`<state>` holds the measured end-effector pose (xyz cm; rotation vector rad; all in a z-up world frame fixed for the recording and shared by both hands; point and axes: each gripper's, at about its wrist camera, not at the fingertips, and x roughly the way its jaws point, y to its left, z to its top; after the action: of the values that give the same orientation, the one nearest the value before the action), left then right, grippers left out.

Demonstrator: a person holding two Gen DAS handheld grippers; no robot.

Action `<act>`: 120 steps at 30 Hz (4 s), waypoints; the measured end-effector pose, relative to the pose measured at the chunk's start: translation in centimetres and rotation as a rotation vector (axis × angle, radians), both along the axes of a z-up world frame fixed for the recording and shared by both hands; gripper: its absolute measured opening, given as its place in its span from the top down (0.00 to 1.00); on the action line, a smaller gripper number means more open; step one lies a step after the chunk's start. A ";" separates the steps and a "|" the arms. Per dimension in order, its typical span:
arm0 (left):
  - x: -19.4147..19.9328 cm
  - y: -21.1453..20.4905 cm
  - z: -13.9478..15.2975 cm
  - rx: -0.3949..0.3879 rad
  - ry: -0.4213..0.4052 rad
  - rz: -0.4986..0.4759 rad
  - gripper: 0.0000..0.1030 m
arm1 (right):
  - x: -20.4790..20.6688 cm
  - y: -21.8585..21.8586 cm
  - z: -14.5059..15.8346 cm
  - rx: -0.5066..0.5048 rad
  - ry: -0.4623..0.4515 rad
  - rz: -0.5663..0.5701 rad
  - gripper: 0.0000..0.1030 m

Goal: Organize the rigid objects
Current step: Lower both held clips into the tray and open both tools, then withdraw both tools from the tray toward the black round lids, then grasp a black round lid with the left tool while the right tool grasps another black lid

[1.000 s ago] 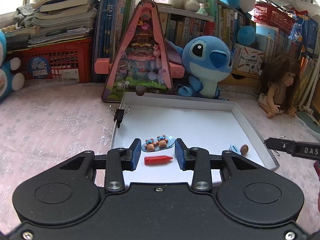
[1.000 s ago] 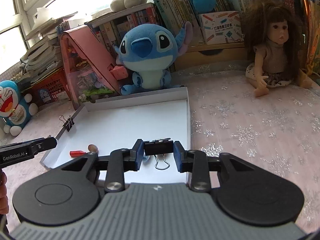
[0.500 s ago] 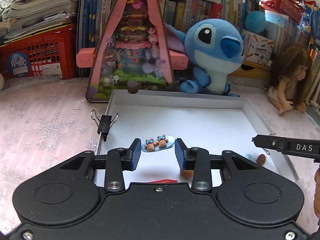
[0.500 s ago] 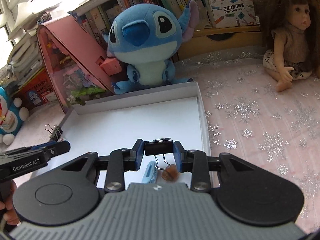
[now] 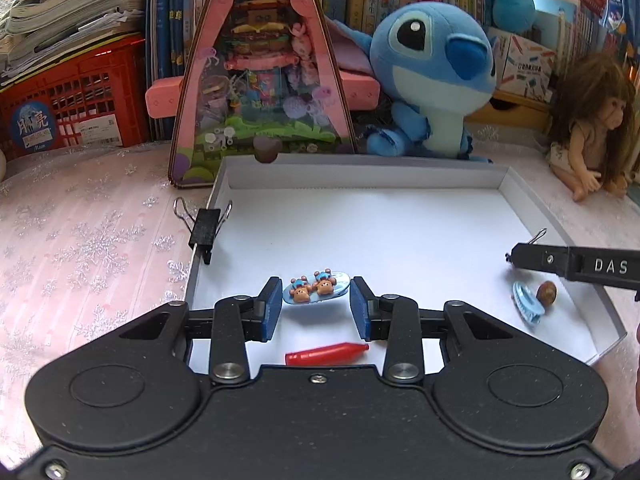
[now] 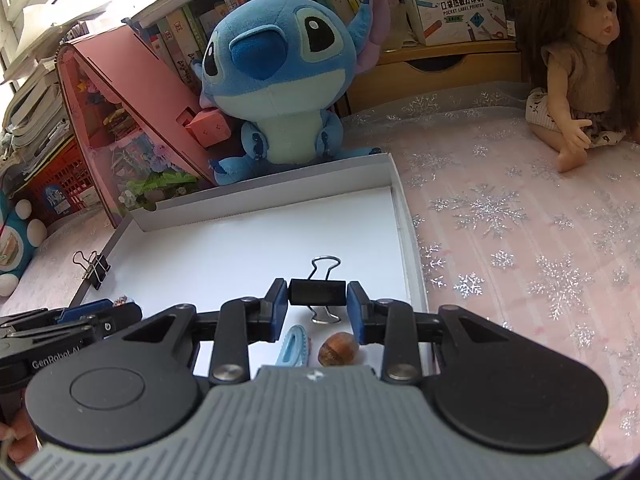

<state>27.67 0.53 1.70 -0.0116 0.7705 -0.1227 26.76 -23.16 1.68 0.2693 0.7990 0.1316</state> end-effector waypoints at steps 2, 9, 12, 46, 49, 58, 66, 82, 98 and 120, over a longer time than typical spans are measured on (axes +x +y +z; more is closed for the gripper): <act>-0.2 0.0 -0.1 0.005 0.003 -0.003 0.66 | -0.1 0.0 -0.1 -0.005 0.004 0.003 0.64; -0.6 -0.1 -0.5 0.018 0.008 -0.004 0.66 | -0.6 0.3 -0.1 -0.047 0.011 0.017 0.65; -0.6 -0.1 -0.6 0.028 0.006 -0.008 0.66 | -0.7 0.5 -0.1 -0.061 0.016 0.022 0.65; -10.9 0.3 3.3 -0.001 -0.181 -0.040 0.19 | -9.7 -0.9 3.4 -0.047 -0.146 0.086 0.12; -12.0 -0.1 3.1 0.022 -0.192 -0.049 0.19 | -10.5 -0.9 3.2 -0.049 -0.150 0.083 0.12; -14.6 -1.1 2.8 0.020 -0.198 -0.084 0.19 | -12.8 -1.0 3.1 -0.066 -0.177 0.093 0.12; -16.9 -1.6 2.2 0.021 -0.188 -0.100 0.19 | -14.8 -1.3 2.5 -0.087 -0.190 0.098 0.11; -22.0 -0.6 0.7 0.027 -0.217 -0.116 0.18 | -19.5 -0.1 0.6 -0.243 -0.264 0.163 0.05; -24.9 -0.3 -2.3 -0.012 -0.241 -0.047 0.18 | -22.0 2.2 -0.9 -0.327 -0.300 0.177 0.01; -25.1 -0.1 -3.6 -0.040 -0.234 -0.009 0.26 | -22.2 2.5 -1.3 -0.317 -0.297 0.224 0.15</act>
<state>2.59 0.44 -1.91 -0.0311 0.5346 -0.1452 4.59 -20.64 0.39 -0.1394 0.5419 0.2466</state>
